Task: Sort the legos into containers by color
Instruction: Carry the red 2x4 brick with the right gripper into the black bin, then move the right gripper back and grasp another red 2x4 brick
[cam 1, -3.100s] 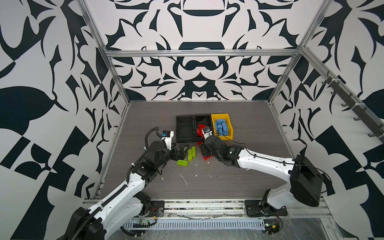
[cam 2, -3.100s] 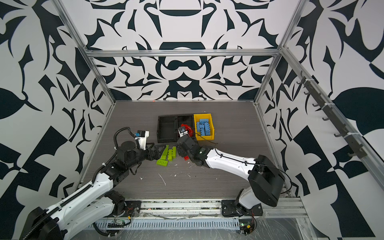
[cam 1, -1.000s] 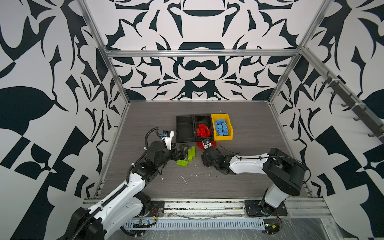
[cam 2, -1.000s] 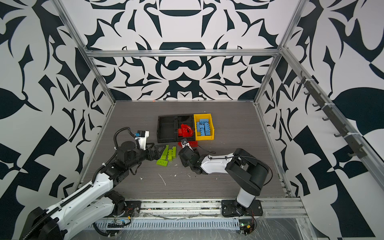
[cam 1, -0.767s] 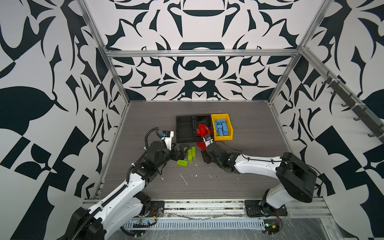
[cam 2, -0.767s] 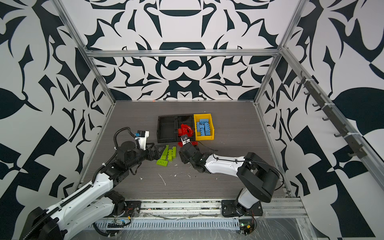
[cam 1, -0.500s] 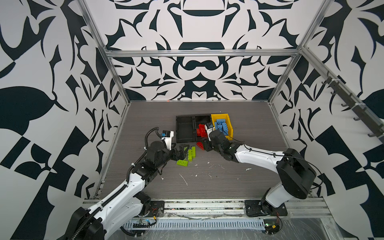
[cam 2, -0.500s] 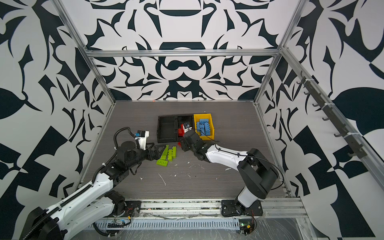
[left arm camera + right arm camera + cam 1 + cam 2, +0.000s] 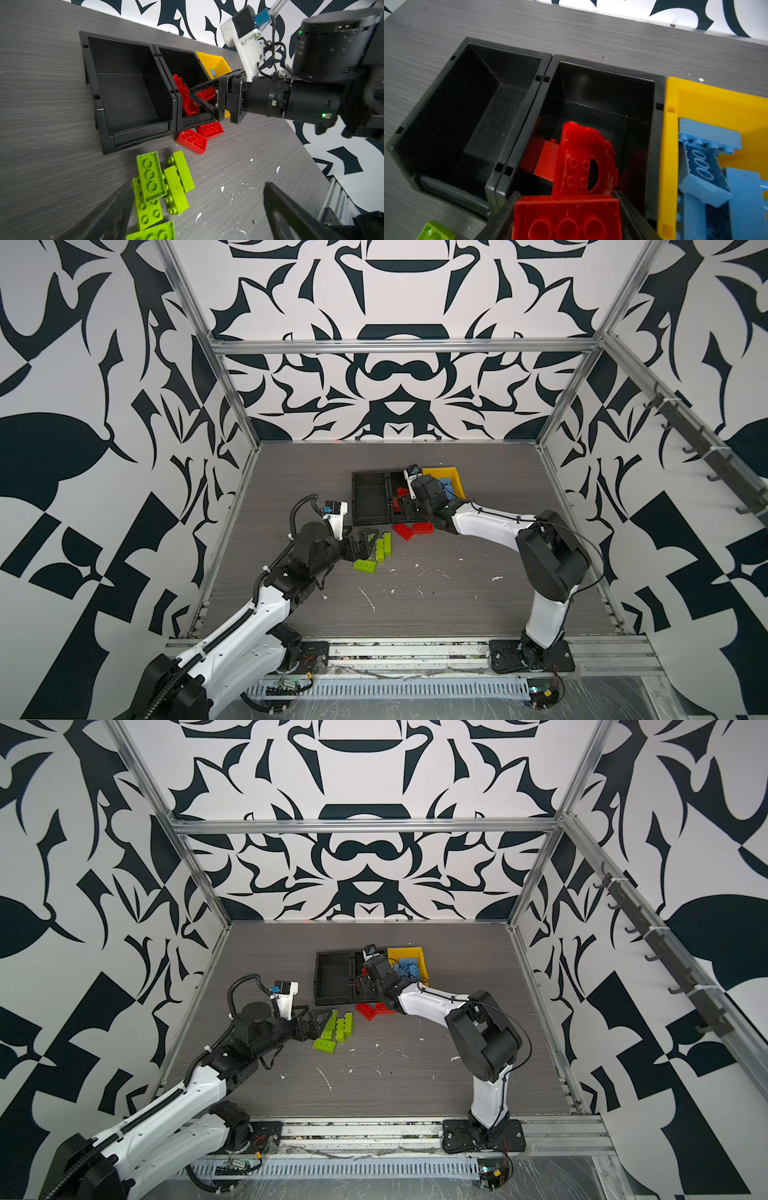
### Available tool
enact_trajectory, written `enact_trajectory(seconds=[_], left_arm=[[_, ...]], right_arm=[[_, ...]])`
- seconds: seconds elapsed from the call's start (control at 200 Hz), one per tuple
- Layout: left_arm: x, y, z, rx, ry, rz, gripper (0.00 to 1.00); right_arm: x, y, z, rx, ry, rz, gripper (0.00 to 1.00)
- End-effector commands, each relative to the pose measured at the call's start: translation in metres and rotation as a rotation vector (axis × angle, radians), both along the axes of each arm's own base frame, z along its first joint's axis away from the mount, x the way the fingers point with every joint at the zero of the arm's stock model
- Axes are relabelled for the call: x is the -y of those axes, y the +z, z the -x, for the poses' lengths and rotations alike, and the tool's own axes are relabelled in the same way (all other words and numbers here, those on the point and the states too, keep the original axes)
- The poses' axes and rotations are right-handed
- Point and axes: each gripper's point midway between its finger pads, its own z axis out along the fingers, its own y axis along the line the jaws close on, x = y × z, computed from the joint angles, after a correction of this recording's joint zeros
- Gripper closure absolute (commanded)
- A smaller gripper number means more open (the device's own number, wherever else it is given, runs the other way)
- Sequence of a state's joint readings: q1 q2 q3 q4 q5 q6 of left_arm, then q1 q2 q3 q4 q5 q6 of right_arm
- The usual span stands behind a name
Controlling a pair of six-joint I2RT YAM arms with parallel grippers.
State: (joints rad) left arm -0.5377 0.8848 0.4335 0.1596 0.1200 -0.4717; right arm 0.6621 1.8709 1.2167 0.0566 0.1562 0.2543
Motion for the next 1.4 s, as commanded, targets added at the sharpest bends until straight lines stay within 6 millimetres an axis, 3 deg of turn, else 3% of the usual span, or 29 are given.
enact_trajectory(seconds=[0.0,0.16,0.275,0.445,0.66,0.835,1.02,1.205,1.395], left_arm=[[0.002,0.009,-0.002,0.022,-0.005,0.018,0.00],[0.002,0.009,-0.002,0.019,-0.005,0.017,0.00],[0.002,0.008,-0.002,0.019,-0.006,0.017,0.00],[0.002,0.009,-0.002,0.018,-0.006,0.018,0.00],[0.003,0.008,-0.002,0.015,-0.007,0.018,0.00],[0.003,0.008,-0.002,0.014,-0.007,0.017,0.00],[0.002,0.008,-0.002,0.019,-0.004,0.018,0.00],[0.001,0.007,-0.002,0.017,-0.003,0.015,0.00],[0.001,0.008,-0.003,0.018,0.000,0.013,0.00]], right_arm=[[-0.005,0.021,-0.012,0.040,-0.002,-0.022,0.46],[-0.005,0.024,-0.017,0.041,-0.012,-0.031,0.38],[-0.004,0.031,-0.016,0.043,-0.012,-0.035,0.26],[0.002,0.041,-0.012,0.041,-0.021,-0.021,0.17],[0.010,0.045,0.014,0.052,-0.031,0.010,0.17],[0.023,0.034,0.054,0.082,-0.057,0.024,0.16],[0.046,0.007,0.083,0.057,-0.086,-0.020,0.16],[0.052,-0.016,0.095,0.022,-0.063,-0.018,0.14],[0.053,-0.035,0.094,-0.008,-0.038,-0.043,0.11]])
